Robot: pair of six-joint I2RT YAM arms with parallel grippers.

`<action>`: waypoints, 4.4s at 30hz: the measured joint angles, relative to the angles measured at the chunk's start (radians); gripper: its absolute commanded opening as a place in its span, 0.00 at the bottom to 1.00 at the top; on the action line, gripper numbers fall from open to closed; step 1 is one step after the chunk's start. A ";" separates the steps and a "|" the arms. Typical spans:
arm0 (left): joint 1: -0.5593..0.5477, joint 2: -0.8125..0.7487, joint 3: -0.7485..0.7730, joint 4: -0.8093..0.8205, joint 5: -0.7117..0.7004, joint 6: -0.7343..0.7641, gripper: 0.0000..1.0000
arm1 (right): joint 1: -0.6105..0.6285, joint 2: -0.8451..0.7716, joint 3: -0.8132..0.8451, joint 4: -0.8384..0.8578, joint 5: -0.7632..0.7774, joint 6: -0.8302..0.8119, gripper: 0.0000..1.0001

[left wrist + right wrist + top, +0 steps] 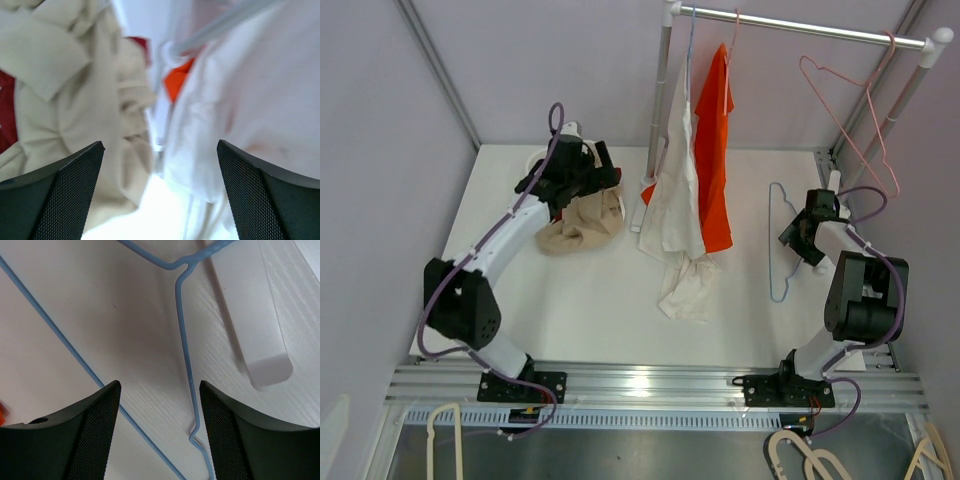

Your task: Remove the t-shirt from the hanger

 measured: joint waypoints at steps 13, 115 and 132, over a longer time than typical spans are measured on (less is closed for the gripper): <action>-0.165 -0.264 -0.022 -0.003 -0.167 0.049 1.00 | -0.040 0.051 0.003 0.040 0.006 0.012 0.63; -0.480 -0.394 -0.007 -0.162 -0.390 0.168 1.00 | 0.639 0.220 1.343 -0.233 0.929 -0.581 0.00; -0.513 -0.349 0.039 -0.181 -0.399 0.169 1.00 | 0.478 0.278 1.381 -0.343 0.757 -0.456 0.01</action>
